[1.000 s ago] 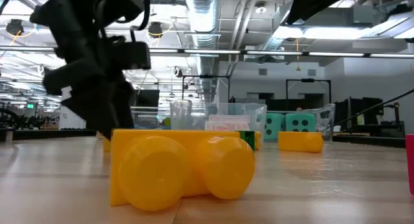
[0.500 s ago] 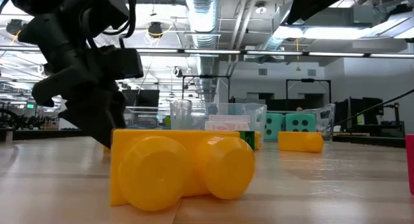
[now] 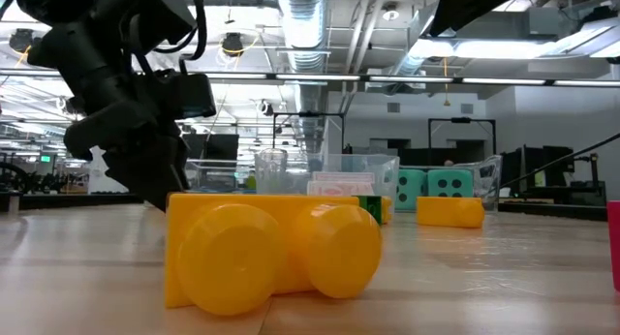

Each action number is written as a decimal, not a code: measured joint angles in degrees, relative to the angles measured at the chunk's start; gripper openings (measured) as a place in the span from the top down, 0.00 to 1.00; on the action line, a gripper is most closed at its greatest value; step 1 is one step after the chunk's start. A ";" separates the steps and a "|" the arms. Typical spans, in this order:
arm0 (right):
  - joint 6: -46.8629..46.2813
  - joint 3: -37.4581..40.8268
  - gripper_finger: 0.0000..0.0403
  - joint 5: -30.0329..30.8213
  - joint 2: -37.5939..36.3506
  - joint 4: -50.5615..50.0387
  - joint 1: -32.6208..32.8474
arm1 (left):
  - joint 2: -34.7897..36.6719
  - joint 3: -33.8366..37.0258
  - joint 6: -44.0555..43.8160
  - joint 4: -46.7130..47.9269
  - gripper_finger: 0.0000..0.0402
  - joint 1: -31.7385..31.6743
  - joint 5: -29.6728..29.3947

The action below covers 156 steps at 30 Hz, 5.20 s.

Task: Pick & Place Toys
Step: Put the yellow game piece into the top left transparent bin, then put the red game piece into the top left transparent bin

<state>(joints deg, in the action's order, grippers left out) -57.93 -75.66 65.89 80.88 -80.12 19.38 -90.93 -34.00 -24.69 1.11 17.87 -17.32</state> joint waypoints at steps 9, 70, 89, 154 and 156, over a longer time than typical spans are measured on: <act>0.00 -0.02 0.33 0.00 0.00 0.00 0.00 | 11.22 0.22 -5.05 12.48 0.70 2.60 -11.19; 1.44 -0.02 0.33 0.00 0.01 1.51 0.00 | 22.94 0.07 -13.21 22.11 0.62 -33.11 -34.36; 1.46 -0.02 0.33 -0.02 0.01 1.51 -0.02 | 22.94 0.07 -13.05 22.94 0.49 -32.54 -35.65; 29.97 6.67 0.33 -37.55 0.02 37.05 7.83 | 36.14 0.04 39.75 -24.68 0.10 4.04 -12.17; 29.49 6.63 0.33 -37.55 0.40 40.21 9.05 | 37.92 0.04 41.31 -24.60 0.11 4.04 -12.18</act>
<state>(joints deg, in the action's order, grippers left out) -28.44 -69.03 28.34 81.28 -39.91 28.42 -53.01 -33.95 16.62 -23.49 21.91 -29.50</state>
